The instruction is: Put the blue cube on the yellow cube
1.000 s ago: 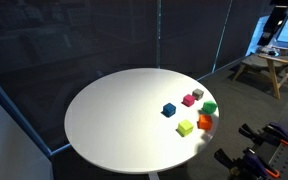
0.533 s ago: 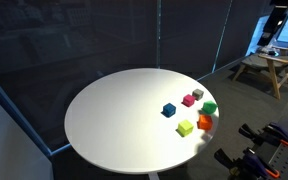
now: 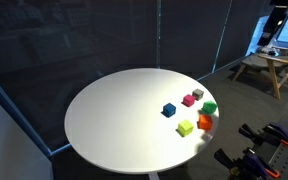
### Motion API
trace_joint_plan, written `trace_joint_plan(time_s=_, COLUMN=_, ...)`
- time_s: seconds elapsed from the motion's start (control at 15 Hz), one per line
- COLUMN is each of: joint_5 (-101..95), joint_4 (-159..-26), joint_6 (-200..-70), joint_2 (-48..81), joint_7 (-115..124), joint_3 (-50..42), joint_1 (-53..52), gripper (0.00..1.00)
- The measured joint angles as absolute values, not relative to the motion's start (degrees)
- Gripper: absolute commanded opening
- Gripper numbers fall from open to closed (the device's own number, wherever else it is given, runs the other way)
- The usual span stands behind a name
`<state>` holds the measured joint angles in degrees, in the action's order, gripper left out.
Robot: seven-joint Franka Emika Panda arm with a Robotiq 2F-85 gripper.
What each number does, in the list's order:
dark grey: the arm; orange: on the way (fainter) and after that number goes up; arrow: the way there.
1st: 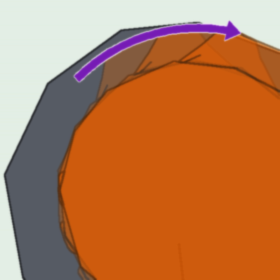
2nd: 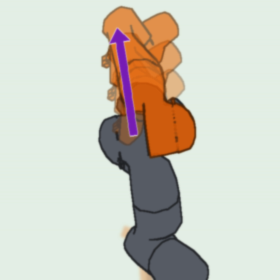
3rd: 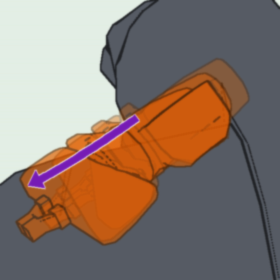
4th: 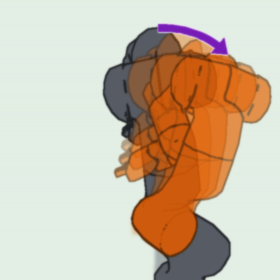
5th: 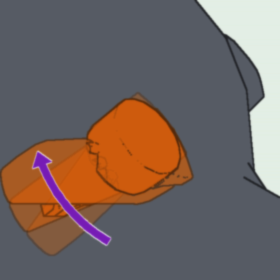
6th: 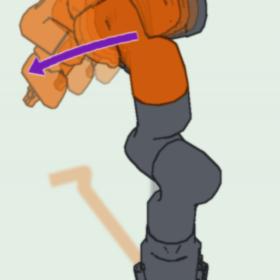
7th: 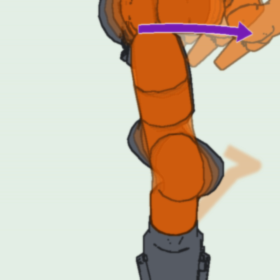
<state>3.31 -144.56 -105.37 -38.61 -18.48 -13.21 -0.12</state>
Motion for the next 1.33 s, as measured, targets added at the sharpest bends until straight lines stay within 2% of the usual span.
trace_joint_plan(time_s=0.8, joint_5=3.31, joint_4=-144.49, joint_6=-106.02, joint_2=-37.96, joint_7=-18.28, joint_3=-12.82, joint_1=0.02, gripper=1.00)
trace_joint_plan(time_s=1.33, joint_5=3.31, joint_4=-142.02, joint_6=-113.36, joint_2=-32.40, joint_7=-16.13, joint_3=-9.76, joint_1=0.00, gripper=1.00)
